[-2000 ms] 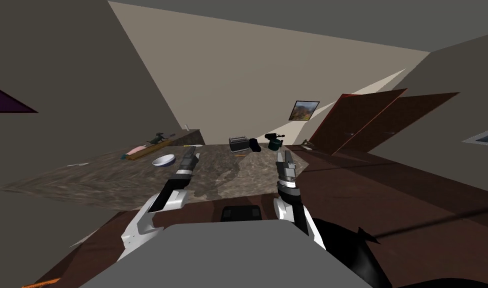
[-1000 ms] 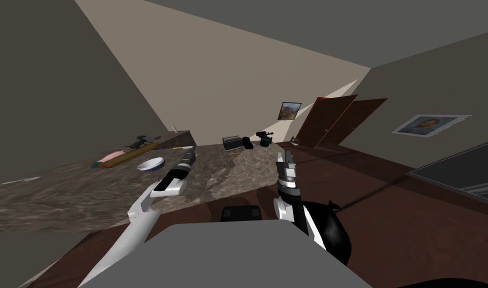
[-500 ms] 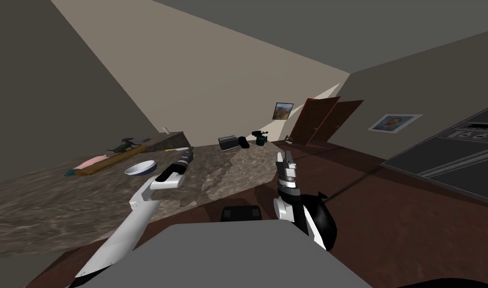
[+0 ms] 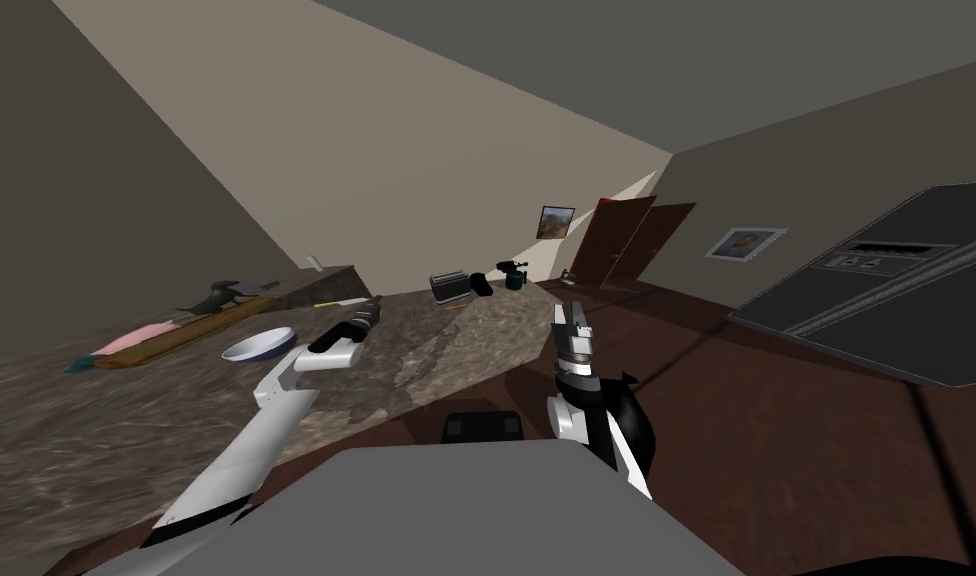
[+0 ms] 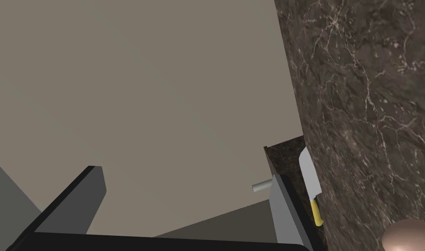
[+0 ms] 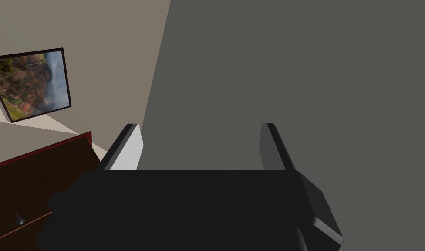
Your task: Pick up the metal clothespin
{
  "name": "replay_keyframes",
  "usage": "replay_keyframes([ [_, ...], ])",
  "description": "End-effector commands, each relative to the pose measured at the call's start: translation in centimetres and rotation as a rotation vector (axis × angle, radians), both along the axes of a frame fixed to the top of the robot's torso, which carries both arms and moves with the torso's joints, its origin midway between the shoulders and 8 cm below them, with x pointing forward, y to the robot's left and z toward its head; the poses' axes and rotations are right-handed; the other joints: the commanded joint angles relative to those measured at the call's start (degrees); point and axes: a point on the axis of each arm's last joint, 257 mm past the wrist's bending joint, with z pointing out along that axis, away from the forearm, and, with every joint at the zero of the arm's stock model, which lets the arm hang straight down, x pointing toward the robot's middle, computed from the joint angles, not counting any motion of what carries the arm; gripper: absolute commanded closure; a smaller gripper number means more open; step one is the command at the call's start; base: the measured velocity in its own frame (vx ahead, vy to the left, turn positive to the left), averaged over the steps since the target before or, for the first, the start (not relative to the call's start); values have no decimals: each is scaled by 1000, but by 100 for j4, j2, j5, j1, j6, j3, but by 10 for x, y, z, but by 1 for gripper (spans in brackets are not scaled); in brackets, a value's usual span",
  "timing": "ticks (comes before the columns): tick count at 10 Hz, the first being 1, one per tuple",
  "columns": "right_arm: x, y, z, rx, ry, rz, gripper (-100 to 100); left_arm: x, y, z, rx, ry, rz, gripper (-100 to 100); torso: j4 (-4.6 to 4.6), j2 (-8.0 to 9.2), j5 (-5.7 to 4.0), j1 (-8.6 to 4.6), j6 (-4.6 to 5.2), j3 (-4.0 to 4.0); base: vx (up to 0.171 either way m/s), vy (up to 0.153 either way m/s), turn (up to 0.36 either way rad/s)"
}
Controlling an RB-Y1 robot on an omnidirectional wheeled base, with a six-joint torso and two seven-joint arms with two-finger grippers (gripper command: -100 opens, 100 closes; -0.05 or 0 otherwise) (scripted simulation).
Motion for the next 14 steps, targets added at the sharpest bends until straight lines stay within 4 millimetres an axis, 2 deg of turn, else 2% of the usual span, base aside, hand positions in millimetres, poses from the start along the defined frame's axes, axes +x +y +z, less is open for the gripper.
replay_keyframes([
  [1, 0, 0, 0, 0, 0, 0, 0, 0, 8, -10, -7, 24, 16, -100, 0, 0, 0, 0, 0, 0, -8, 1, -8],
  [2, 0, 0, 0, 0, 0, 0, 0, 4, 27, -8, -19, 55, 50, -100, 0, -1, 1, 3, -4, -1, -14, -6, -166],
  [3, 0, 0, 0, 0, 0, 0, 0, 0, 35, -21, -29, 84, 67, -100, 0, -2, -1, 1, 3, -1, -12, -2, -112],
  [4, 0, 0, 0, 0, 0, 0, 0, 5, 50, -11, -38, 93, 92, -100, -1, -2, 1, 1, -2, -1, -9, -8, -174],
  [5, 0, 0, 0, 0, 0, 0, 0, -1, 61, -32, -55, 142, 121, -100, 0, -5, -1, 0, 3, -2, -5, -4, -124],
  [6, 0, 0, 0, 0, 0, 0, 0, 2, 76, -22, -68, 148, 147, -100, -1, -4, 0, 1, -3, -2, -2, -5, -172],
  [7, 0, 0, 0, 0, 0, 0, 0, -5, 84, -39, -85, 195, 173, -100, 0, -5, -1, 1, 1, -3, 0, 1, -107],
  [8, 0, 0, 0, 0, 0, 0, 0, -4, 101, -33, -105, 207, 205, -100, -2, -6, 1, 3, -2, -4, 4, -2, -207],
  [9, 0, 0, 0, 0, 0, 0, 0, -11, 108, -49, -122, 251, 229, -100, -1, -8, 0, 1, 2, -5, 7, 5, -107],
  [11, 0, 0, 0, 0, 0, 0, 0, -13, 111, -53, -125, 258, 234, -100, -1, -6, 1, 4, -5, -3, 2, 1, 22],
  [12, 0, 0, 0, 0, 0, 0, 0, -16, 127, -51, -156, 289, 274, -100, -1, -5, 1, 3, -5, -3, 7, -3, -213],
  [13, 0, 0, 0, 0, 0, 0, 0, -22, 132, -62, -167, 311, 290, -100, -1, -8, 0, 1, 2, -5, 10, 8, -122],
  [14, 0, 0, 0, 0, 0, 0, 0, -21, 144, -52, -193, 319, 317, -100, -2, -10, 2, 4, -4, -6, 19, 9, -173],
])
